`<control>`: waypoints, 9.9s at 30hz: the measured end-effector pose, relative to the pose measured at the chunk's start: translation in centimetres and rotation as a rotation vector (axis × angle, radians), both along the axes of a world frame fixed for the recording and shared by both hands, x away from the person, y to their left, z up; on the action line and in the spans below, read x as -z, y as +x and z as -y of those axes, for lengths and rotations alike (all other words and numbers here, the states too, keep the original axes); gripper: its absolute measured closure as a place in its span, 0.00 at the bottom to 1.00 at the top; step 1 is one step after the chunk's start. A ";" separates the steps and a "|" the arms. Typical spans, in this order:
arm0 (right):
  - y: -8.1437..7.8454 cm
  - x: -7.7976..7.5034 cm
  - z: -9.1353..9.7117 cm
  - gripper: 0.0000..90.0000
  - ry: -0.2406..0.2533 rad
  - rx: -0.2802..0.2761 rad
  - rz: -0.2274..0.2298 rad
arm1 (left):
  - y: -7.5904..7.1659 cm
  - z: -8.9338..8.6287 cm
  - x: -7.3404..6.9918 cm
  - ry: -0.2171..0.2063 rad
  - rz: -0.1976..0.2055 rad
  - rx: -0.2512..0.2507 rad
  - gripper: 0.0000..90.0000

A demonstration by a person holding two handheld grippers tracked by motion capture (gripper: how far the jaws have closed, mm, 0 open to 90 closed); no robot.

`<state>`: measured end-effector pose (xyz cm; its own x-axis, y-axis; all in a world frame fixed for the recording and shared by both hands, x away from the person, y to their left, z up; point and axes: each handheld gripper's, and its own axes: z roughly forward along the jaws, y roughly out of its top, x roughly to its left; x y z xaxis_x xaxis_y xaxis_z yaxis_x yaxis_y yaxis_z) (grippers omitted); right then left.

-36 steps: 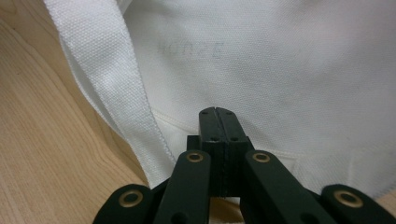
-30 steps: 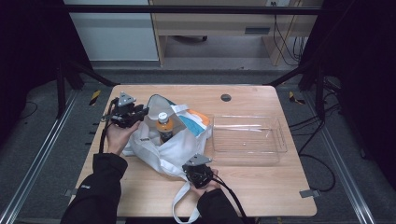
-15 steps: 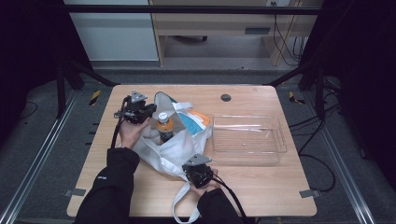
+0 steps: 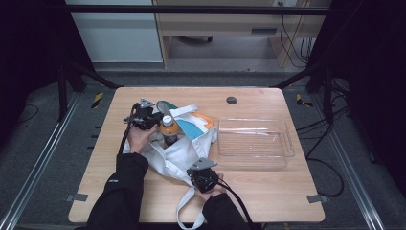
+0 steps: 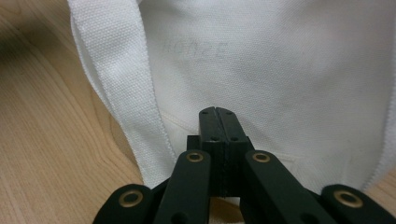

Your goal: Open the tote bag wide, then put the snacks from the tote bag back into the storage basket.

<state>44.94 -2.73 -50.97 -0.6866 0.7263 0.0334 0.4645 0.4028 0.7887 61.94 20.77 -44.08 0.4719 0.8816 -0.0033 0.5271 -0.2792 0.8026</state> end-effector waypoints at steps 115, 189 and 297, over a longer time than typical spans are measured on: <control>-5.2 -6.4 17.3 0.20 0.117 0.189 0.132 | -14.1 -1.1 -5.5 -0.109 0.201 0.129 0.34; -5.6 -5.2 18.9 0.16 0.101 0.209 0.109 | -8.2 2.8 -3.8 -0.107 0.235 0.094 0.64; -5.5 -4.9 18.8 0.16 0.080 0.196 0.106 | -16.4 6.7 -17.8 -0.216 0.347 0.213 0.65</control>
